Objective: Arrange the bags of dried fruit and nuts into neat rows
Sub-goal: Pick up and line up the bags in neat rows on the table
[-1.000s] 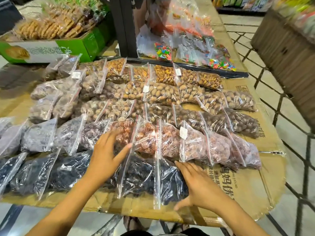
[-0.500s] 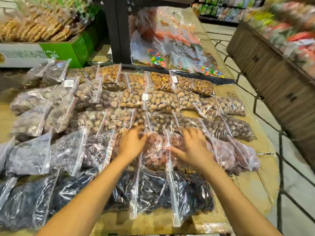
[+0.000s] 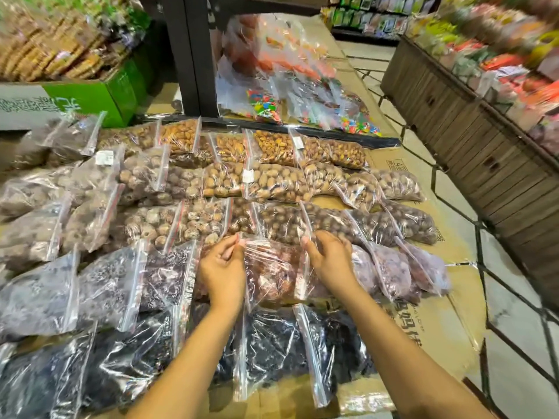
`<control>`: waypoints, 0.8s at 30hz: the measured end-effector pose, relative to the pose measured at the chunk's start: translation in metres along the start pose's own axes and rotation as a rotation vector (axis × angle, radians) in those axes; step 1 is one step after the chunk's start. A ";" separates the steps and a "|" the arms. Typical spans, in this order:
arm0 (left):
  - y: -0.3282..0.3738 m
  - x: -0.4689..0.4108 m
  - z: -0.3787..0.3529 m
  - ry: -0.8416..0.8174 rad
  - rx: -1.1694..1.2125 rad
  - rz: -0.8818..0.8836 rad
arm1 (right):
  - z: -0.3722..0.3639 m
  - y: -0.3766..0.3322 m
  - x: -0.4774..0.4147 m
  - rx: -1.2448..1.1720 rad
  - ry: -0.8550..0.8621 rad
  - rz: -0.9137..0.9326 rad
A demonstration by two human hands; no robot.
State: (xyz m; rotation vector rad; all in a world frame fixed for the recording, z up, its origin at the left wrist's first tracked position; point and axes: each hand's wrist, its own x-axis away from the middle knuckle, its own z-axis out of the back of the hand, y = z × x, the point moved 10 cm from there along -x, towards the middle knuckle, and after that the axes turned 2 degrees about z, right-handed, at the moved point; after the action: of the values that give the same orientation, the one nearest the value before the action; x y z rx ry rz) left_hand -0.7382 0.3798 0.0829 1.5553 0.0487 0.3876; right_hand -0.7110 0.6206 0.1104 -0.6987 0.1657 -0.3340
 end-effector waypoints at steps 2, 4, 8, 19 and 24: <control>-0.001 0.001 0.002 0.030 -0.029 -0.025 | 0.015 0.006 -0.002 -0.222 0.123 -0.072; 0.004 0.003 0.000 0.031 -0.127 -0.080 | 0.024 0.001 -0.005 -0.249 0.138 -0.055; 0.024 0.010 -0.009 -0.066 -0.289 -0.146 | 0.002 -0.011 -0.001 0.085 -0.180 0.141; 0.033 0.120 -0.134 -0.513 -1.201 -0.674 | 0.146 0.159 -0.007 0.307 0.018 -0.100; 0.000 0.119 -0.181 -0.613 -1.401 -0.609 | 0.148 0.220 0.006 -0.161 -0.031 -0.206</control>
State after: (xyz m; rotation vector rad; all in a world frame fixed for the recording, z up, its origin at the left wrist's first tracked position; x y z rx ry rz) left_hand -0.6759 0.5866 0.1032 0.1651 -0.1912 -0.5007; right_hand -0.6130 0.8649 0.0774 -0.8824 0.0918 -0.5101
